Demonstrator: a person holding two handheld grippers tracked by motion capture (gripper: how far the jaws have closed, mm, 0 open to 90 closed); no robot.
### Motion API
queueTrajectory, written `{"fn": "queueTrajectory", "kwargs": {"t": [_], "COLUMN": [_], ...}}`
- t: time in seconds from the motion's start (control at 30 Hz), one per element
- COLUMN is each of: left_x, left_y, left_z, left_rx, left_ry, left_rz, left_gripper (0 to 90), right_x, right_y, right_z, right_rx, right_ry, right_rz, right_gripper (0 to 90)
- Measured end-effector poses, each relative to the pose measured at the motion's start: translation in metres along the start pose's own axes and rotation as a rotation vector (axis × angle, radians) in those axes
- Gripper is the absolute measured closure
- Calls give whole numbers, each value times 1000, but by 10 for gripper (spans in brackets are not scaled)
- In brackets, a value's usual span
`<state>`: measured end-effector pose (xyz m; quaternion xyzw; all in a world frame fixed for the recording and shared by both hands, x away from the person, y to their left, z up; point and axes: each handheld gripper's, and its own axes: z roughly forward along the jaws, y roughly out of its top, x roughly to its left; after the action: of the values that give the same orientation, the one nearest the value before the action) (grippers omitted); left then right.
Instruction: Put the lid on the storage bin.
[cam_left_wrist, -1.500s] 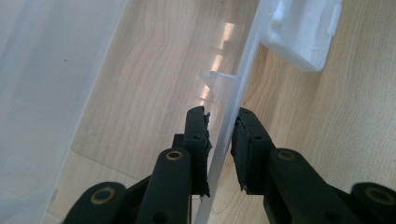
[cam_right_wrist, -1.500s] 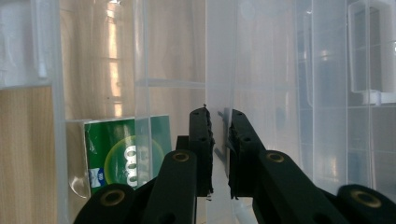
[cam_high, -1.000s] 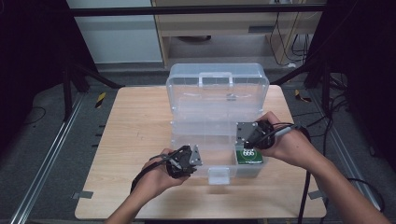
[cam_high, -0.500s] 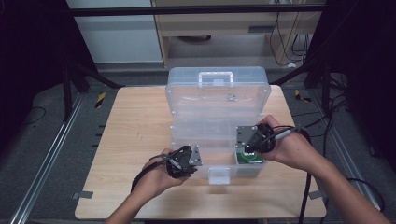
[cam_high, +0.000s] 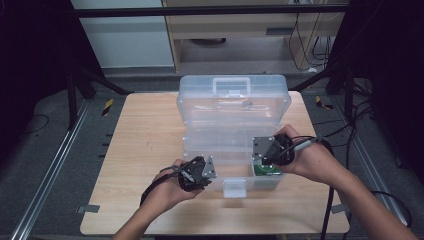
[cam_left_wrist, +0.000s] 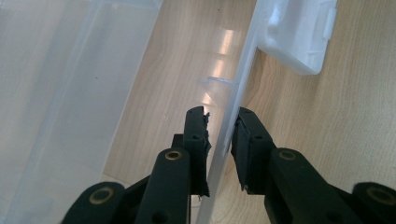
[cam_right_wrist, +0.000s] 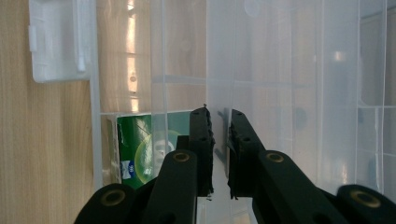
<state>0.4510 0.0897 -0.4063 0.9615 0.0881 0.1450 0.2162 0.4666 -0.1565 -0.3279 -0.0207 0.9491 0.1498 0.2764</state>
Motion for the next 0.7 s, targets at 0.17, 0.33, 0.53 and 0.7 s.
{"fn": "queueTrajectory", "kwargs": {"t": [0.17, 0.33, 0.53, 0.7], "left_x": [-2, -2, 0, 20], "left_y": [-1, -2, -4, -14], "left_z": [-1, -20, -59, -86], "left_rx": [-3, -72, -227, -247], "left_ry": [10, 11, 32, 57], "left_rz": [-9, -42, -133, -215], "left_gripper": [737, 705, 798, 868], "right_x": [0, 0, 0, 2], "right_y": [-1, -2, -3, -2], "right_z": [0, -1, 0, 0], "right_rx": [-1, -6, -13, -5], "right_ry": [2, -6, -5, -16], "right_rz": [-1, 3, 9, 2], "right_gripper": [816, 810, 807, 799]}}
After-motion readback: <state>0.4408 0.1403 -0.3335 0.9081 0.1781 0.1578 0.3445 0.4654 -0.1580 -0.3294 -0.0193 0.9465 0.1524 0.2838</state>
